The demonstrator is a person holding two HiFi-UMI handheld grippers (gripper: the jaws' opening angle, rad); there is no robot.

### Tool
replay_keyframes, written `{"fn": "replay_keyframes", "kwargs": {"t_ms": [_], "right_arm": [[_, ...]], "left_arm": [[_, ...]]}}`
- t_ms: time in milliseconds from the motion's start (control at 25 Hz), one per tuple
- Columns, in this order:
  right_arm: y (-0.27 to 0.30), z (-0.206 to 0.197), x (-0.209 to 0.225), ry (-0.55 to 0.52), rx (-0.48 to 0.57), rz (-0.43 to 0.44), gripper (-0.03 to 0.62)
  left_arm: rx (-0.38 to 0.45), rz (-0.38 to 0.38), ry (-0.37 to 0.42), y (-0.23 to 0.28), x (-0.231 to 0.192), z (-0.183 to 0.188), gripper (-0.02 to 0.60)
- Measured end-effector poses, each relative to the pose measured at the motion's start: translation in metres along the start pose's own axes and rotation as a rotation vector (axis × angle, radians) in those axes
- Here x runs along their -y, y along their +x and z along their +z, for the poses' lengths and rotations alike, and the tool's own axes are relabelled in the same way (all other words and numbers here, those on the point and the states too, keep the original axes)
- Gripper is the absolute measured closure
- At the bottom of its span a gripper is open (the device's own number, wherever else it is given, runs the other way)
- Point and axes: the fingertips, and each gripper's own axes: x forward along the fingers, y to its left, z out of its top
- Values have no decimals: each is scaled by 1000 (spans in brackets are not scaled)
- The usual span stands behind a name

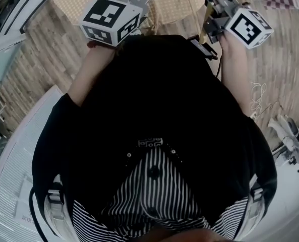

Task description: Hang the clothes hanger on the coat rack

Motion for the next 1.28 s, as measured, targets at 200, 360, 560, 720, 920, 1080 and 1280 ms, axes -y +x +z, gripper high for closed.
{"fn": "replay_keyframes", "kwargs": {"t_ms": [200, 360, 560, 720, 920, 1080, 1280], "right_arm": [[-1, 13, -15, -3, 12, -37, 592], [1, 20, -14, 7, 4, -70, 592], [12, 21, -13, -11, -9, -44, 592], [36, 23, 27, 22, -28, -24, 592], [61, 48, 56, -20, -23, 25, 592], [84, 78, 75, -30, -28, 26, 592], [106, 78, 85, -14, -42, 35, 592]], "left_arm": [[-21, -56, -29, -1, 1, 3, 584], [-17, -77, -35, -2, -3, 12, 584], [-25, -65, -33, -1, -14, 5, 584], [-31, -22, -35, 20, -37, -1, 584], [-44, 29, -60, 34, -60, -13, 584], [-38, 91, -88, 41, -88, 0, 584], [-37, 153, -96, 28, -107, -2, 584]]}}
